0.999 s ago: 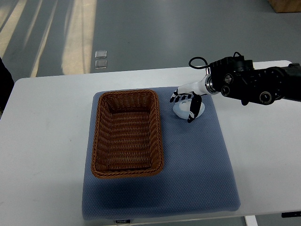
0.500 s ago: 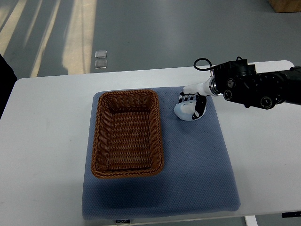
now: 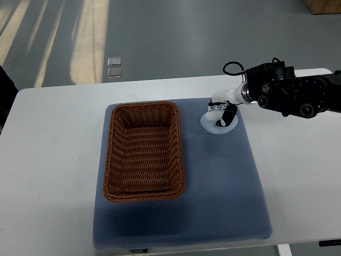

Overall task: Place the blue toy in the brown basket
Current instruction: 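Lift the toy with the right hand and carry it over the basket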

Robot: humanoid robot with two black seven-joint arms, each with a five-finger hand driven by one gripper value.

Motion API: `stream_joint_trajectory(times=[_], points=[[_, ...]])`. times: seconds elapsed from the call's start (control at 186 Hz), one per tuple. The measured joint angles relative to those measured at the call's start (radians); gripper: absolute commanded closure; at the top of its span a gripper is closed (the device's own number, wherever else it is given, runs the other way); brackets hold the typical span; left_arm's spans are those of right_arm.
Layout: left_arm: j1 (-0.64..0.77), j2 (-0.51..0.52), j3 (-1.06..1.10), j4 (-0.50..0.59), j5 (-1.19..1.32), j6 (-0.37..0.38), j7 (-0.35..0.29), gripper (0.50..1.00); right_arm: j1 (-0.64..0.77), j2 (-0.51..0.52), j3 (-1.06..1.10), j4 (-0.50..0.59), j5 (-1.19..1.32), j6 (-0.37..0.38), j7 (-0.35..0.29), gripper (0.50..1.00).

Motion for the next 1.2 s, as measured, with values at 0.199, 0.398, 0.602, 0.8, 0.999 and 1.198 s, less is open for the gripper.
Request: stream_joint_trajectory(times=[0.199,0.398,0.602,0.8,0.999,1.198], points=[[0.000,0.000,0.000,0.000,0.000,0.000,0.000,0.500,0.060,-0.027,0.012,0.000,0.005,0.028,0.003,1.000],[0.000,0.000,0.000,0.000,0.000,0.000,0.000,0.500,0.118,-0.023,0.027,0.001,0.010,0.029,0.018,1.000],[0.000,0.000,0.000,0.000,0.000,0.000,0.000,0.500,0.141,0.038,0.100,0.005,0.010,0.034,0.020,1.000],[0.000,0.000,0.000,0.000,0.000,0.000,0.000,0.500,0.152,0.156,0.131,0.000,0.012,0.022,0.020,1.000],[0.000,0.000,0.000,0.000,0.000,0.000,0.000,0.500,0.134,0.252,0.137,-0.002,0.008,0.012,0.020,1.000],[0.000,0.000,0.000,0.000,0.000,0.000,0.000,0.500,0.077,0.315,0.136,-0.028,-0.004,0.009,0.018,1.000]])
